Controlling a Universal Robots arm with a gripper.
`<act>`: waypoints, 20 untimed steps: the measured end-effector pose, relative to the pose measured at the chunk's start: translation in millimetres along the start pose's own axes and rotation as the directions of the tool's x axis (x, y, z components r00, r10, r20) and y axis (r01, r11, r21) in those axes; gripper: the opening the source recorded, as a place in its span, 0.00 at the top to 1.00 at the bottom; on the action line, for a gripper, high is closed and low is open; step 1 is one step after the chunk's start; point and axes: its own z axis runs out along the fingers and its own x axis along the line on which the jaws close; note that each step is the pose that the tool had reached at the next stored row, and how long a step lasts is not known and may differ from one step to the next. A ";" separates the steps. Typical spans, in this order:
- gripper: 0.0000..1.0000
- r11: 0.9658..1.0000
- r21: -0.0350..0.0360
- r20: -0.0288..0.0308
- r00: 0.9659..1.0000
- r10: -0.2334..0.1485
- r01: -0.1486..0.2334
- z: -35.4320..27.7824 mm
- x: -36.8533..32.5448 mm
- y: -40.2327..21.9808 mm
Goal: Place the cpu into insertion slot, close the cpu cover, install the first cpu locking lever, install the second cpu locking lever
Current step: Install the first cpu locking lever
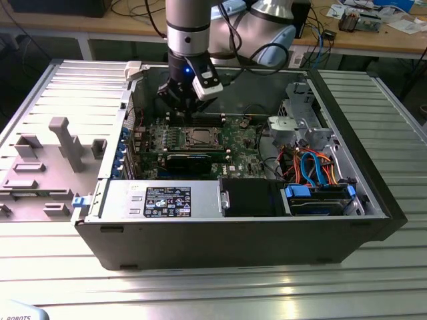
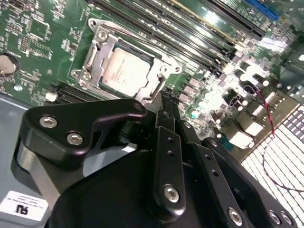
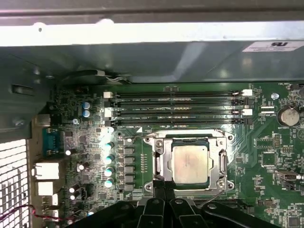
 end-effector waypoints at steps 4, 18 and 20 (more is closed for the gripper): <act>0.89 1.000 -0.003 0.000 1.000 0.000 0.000 -1.4 8.9 3.3; 0.89 1.000 -0.009 0.000 1.000 0.000 0.000 -2.7 26.2 28.5; 0.89 1.000 -0.013 0.001 1.000 -0.001 0.001 -2.7 33.0 29.5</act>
